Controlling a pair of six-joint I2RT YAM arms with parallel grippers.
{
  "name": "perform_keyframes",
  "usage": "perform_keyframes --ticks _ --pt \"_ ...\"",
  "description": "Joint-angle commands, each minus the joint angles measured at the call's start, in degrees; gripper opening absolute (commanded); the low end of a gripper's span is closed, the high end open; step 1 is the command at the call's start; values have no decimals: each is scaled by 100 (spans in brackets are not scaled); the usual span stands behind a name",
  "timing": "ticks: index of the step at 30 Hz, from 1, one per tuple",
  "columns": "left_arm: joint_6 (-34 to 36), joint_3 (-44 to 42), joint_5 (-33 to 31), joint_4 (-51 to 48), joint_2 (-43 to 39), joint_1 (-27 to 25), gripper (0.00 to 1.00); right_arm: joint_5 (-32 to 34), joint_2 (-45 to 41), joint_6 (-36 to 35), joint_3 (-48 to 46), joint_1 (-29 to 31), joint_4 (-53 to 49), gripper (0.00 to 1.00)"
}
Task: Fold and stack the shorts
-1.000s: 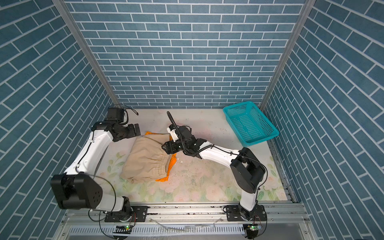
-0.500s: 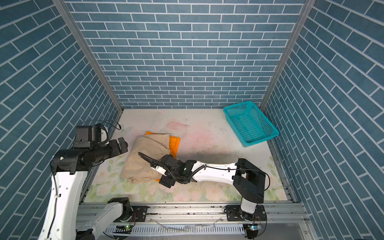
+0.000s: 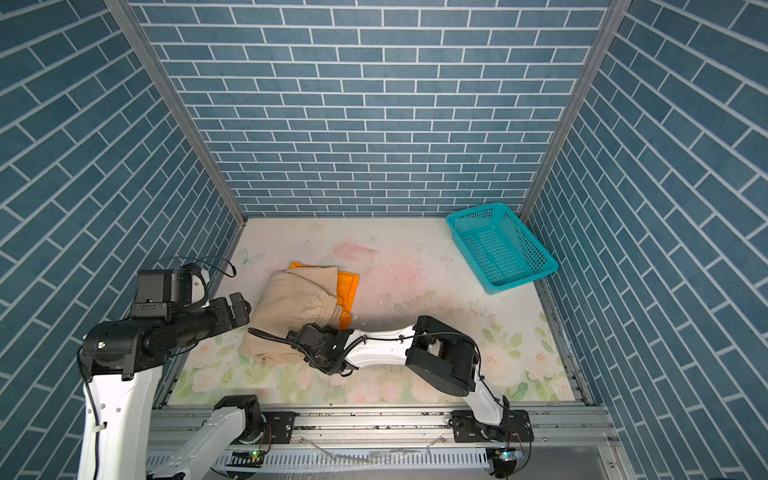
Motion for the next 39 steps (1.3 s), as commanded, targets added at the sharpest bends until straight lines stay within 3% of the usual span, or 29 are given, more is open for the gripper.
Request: perform_keyframes --ticks 1,11,16,19,21,27,31,33,36,38,39 --pt "142 -34 -157 -159 -28 13 100 -51 489 194 500 -200 4 57" --pt "256 -237 -295 -16 120 37 100 -777 2672 645 3577 -952 -615 58" --pt "311 -19 -451 -125 220 87 100 -1058 3813 621 5725 -1255 -638 74" --pt "327 110 -542 -149 241 126 100 -1242 3871 512 6269 -1285 -412 81" --pt "310 193 -535 -127 294 144 100 -1336 3409 560 5784 -1291 52 83" --pt "281 175 -241 265 415 171 100 -1320 1073 988 2564 -1363 2169 88" --pt "244 -952 140 1557 76 164 100 -1090 -621 1398 457 -1606 2726 88" --pt "152 -1742 -251 2396 -156 162 100 -908 -1695 1641 -726 -1872 2695 89" --pt "260 -2825 -1410 3779 -427 162 100 -180 -3353 1798 -2277 -2270 2038 89" --pt "-62 -3033 -1280 4357 -460 436 100 317 -4512 1929 -3164 -2639 1391 91" --pt "-120 -3109 -1509 4592 -427 435 100 618 -5166 1996 -3595 -2874 1032 91"
